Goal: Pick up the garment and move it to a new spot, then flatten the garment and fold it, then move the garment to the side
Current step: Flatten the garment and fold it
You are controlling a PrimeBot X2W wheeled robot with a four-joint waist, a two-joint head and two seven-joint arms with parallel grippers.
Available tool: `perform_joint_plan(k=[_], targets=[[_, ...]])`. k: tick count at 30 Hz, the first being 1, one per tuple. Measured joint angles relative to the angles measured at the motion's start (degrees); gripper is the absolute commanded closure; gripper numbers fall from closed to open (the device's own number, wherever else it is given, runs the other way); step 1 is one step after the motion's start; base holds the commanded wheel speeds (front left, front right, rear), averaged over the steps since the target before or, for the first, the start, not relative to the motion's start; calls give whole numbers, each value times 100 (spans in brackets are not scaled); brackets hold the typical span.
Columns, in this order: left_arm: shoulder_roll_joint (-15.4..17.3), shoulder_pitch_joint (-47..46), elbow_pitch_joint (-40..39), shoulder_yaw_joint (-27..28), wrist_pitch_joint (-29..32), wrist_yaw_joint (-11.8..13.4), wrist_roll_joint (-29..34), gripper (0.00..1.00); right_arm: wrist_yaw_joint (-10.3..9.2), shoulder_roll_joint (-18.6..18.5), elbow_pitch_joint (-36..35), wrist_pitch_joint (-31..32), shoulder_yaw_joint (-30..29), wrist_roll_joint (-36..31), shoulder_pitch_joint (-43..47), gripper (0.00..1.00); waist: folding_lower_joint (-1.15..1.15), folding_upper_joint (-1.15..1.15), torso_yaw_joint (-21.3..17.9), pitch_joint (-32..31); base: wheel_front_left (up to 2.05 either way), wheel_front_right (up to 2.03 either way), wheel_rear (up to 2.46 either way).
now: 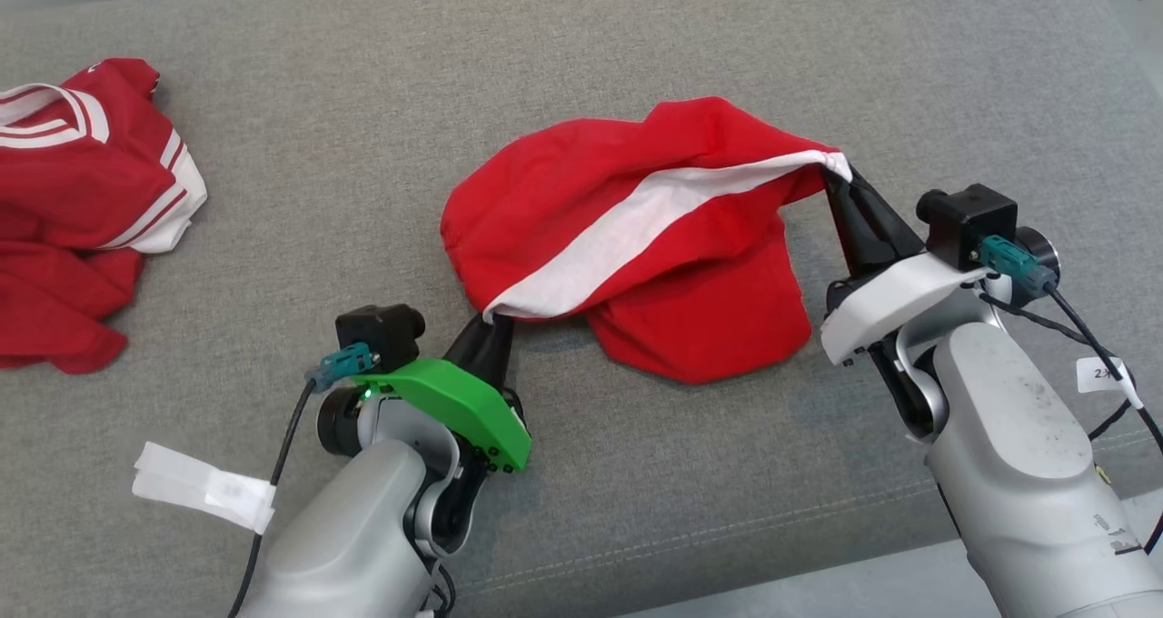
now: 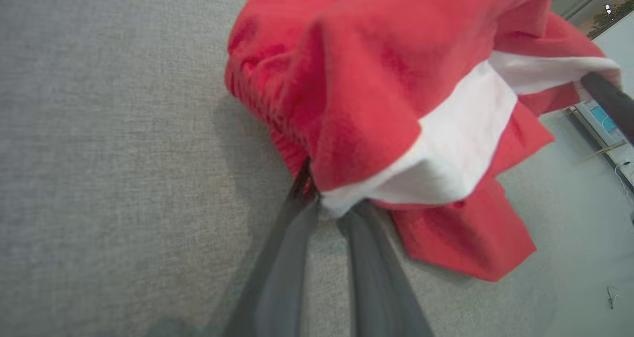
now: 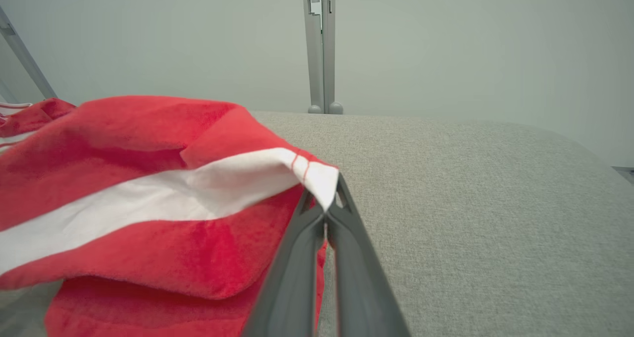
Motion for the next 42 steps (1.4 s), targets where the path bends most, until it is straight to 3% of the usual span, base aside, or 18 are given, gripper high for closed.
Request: perform_joint_plan(k=[12,22,26,30,35,42], targets=[[7,-221,-467,436,-34,-343,433,100,-5,-102,-413,0,-427,189,40,100,0,0,166,-160,0,0,0],[368,-370,-1873,1332,-52,-478,1206,100,-5,-83,-1874,-18,-790,245,107,100,0,0,170,-417,0,0,0],[517,-235,-2042,844,-60,-642,1339,100,-4,-90,-1891,-23,-675,292,660,100,0,0,95,-498,0,0,0],[698,628,-1976,179,81,-697,1357,100,3,-100,-1459,-21,-260,327,1744,100,0,0,48,-553,0,0,0],[1162,1513,-1896,29,331,-668,1345,100,53,-102,-1232,44,93,498,2612,100,0,0,-2,-502,0,0,0],[1183,1929,-2115,32,490,-648,1050,100,54,-356,-1260,114,275,553,2624,100,0,0,-7,-442,0,0,0]])
